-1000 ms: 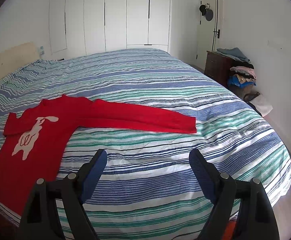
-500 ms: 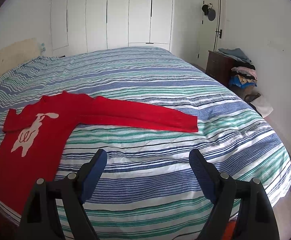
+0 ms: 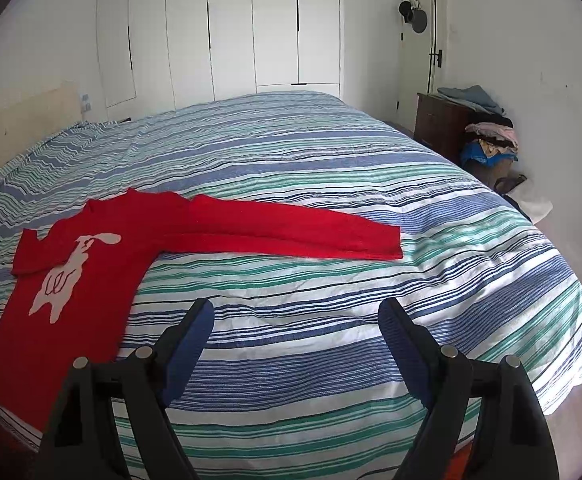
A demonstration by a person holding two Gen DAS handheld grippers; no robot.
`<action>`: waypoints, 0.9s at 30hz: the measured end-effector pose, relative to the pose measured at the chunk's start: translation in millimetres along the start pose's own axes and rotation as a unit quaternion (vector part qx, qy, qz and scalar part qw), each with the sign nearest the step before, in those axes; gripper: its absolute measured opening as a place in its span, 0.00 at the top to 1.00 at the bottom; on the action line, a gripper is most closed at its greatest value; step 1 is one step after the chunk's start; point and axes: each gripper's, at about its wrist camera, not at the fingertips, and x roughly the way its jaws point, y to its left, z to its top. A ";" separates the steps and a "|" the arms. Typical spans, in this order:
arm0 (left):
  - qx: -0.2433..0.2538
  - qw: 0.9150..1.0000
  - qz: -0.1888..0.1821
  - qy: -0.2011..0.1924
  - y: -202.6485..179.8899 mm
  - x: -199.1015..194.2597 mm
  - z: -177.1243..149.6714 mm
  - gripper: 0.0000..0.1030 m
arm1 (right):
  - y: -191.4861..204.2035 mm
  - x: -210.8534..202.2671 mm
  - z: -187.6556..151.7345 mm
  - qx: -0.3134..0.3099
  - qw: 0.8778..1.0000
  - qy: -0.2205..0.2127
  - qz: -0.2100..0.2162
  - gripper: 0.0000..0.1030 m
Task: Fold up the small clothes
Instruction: 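Grasp the other sleeve cuff with the left gripper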
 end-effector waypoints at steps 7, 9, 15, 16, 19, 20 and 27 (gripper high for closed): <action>0.064 0.991 0.086 0.082 -32.0 152.2 40.9 0.27 | -10.4 -3.0 0.0 0.025 1.000 -0.001 0.012 0.19; 0.056 0.990 0.101 0.087 -27.7 170.4 43.5 0.27 | -12.3 -4.0 -0.1 0.029 1.000 -0.001 0.012 0.19; -0.034 0.996 0.045 0.064 16.4 163.6 57.2 0.91 | -10.5 5.1 0.7 0.025 1.000 0.014 0.005 0.19; -0.061 0.996 0.037 0.044 34.3 150.6 58.5 0.91 | -9.3 7.8 1.2 0.023 1.000 0.018 0.003 0.19; -0.177 0.984 0.023 0.005 123.5 106.5 53.4 0.91 | -4.7 12.3 0.5 0.015 1.000 0.025 -0.003 0.19; -0.211 0.977 0.029 -0.004 155.6 93.8 46.5 0.91 | -2.9 12.6 -0.1 0.011 1.000 0.026 -0.005 0.19; -0.358 0.926 0.119 0.018 320.8 67.6 -37.2 0.91 | 11.7 17.4 -3.2 -0.018 0.999 0.033 -0.017 0.19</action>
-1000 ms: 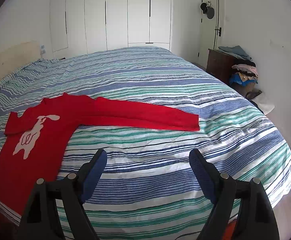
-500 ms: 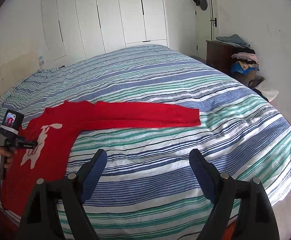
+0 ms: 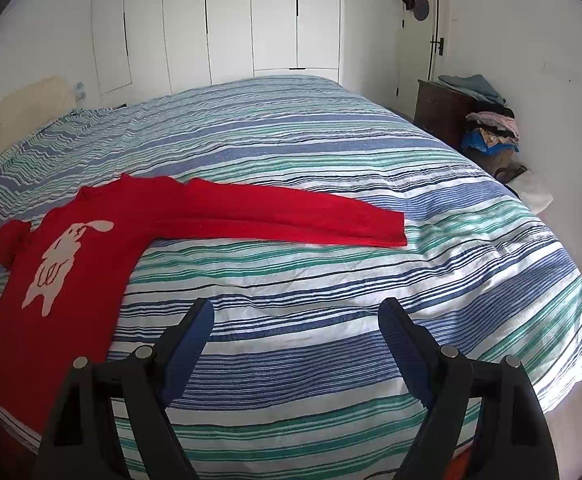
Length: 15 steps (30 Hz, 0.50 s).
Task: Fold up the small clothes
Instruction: 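Pull the sleeve out from the body with the left gripper and release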
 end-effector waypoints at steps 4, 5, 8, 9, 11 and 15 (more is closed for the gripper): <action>-0.026 0.999 0.021 0.013 34.4 14.2 -9.6 0.91 | 8.1 6.4 -1.5 -0.010 1.000 0.010 0.003 0.19; -0.025 0.999 0.026 0.011 38.2 16.9 -7.8 0.91 | 10.4 7.0 -2.2 -0.014 1.000 0.012 0.002 0.19; -0.032 0.998 0.045 -0.009 50.7 9.5 -0.3 0.91 | 17.1 8.0 -3.3 -0.031 0.999 0.014 -0.002 0.19; -0.041 0.998 0.050 -0.018 56.1 4.3 2.3 0.91 | 19.2 8.7 -3.5 -0.035 0.999 0.015 -0.003 0.19; -0.057 0.996 0.061 -0.027 65.1 -1.6 6.6 0.91 | 21.1 10.2 -3.8 -0.040 0.999 0.017 -0.005 0.19; -0.044 0.992 0.120 -0.001 72.7 26.2 3.0 0.92 | 19.4 11.9 -4.2 -0.036 0.999 0.020 -0.009 0.19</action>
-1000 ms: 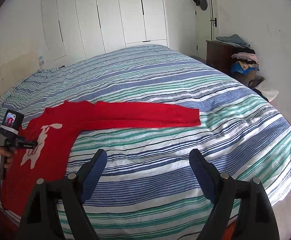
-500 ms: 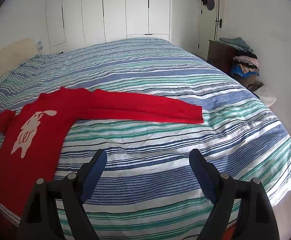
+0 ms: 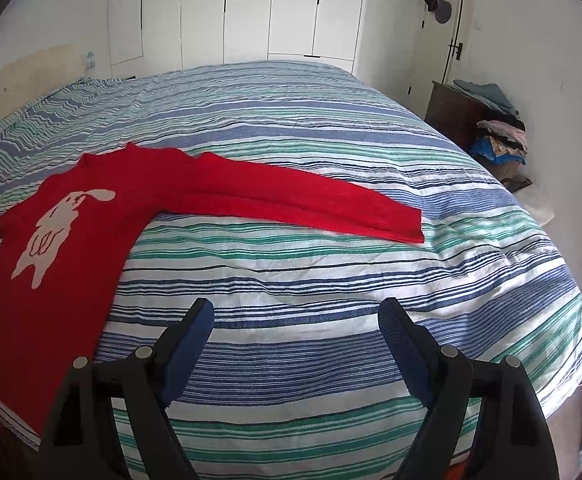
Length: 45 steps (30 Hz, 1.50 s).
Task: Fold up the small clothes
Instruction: 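Pull the sleeve out from the body with the left gripper and release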
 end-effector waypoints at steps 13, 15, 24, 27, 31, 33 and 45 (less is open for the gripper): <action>-0.143 0.988 0.014 0.061 73.7 24.6 -9.4 0.38 | -7.2 0.7 1.1 0.017 1.000 0.001 0.000 0.19; -0.169 0.984 0.008 0.054 93.2 14.0 -7.2 0.38 | -8.1 0.0 1.0 0.020 1.000 0.000 0.000 0.19; 0.074 0.991 -0.112 -0.006 -15.2 -23.4 -27.0 0.28 | 8.0 2.9 -0.8 -0.011 1.000 0.005 -0.003 0.19; 0.068 0.994 -0.075 0.035 -26.8 14.0 -29.6 0.28 | 16.2 4.1 -3.1 -0.031 0.999 0.009 -0.007 0.19; -0.042 0.995 -0.007 0.085 29.3 55.2 -43.2 0.27 | 23.8 3.1 -4.4 -0.054 0.998 0.009 -0.012 0.19; -0.066 0.995 -0.009 0.076 50.7 48.4 -47.7 0.26 | 26.9 3.6 -5.1 -0.062 0.998 0.010 -0.015 0.19; 0.012 0.984 -0.167 0.063 21.0 -80.7 -113.9 0.22 | 58.4 -6.7 -6.2 -0.101 0.995 -0.005 0.001 0.19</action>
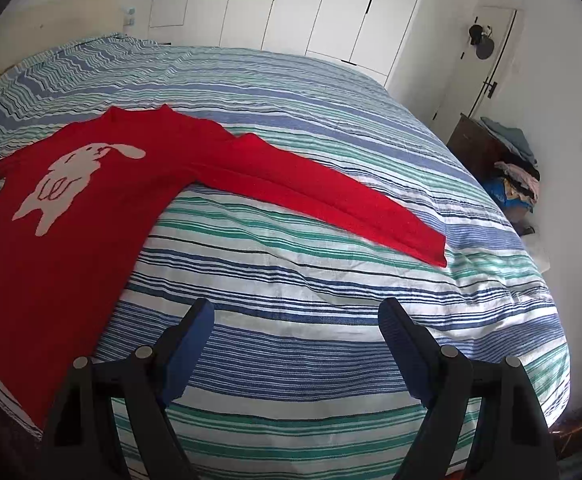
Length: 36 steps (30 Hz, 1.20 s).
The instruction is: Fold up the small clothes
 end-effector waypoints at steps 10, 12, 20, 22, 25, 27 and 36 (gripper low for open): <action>0.255 0.960 -0.087 0.082 -138.5 -24.8 -172.5 0.19 | 75.5 -32.0 7.9 0.015 0.968 0.006 0.250 0.19; 0.307 0.948 -0.044 0.075 -146.5 -17.1 -189.4 0.19 | 95.8 -36.7 -2.3 -0.029 0.962 0.017 0.271 0.19; 0.321 0.944 0.000 0.083 -146.4 -11.1 -191.1 0.19 | 102.1 3.0 -47.9 -0.066 0.962 0.133 0.229 0.19; 0.294 0.953 -0.030 0.068 -141.4 -20.8 -185.0 0.19 | 91.8 -7.6 -41.6 -0.053 0.970 0.101 0.215 0.19; 0.249 0.967 -0.049 0.032 -132.9 -29.3 -169.4 0.19 | 76.0 -24.6 -36.9 -0.025 0.974 0.048 0.218 0.19; 0.225 0.973 -0.053 0.022 -127.9 -25.8 -160.2 0.19 | 70.1 -29.4 -32.9 -0.014 0.976 0.023 0.216 0.19; 0.175 0.984 -0.041 0.021 -120.9 -12.8 -145.9 0.19 | 40.1 -9.6 -25.7 0.065 0.981 0.029 0.183 0.19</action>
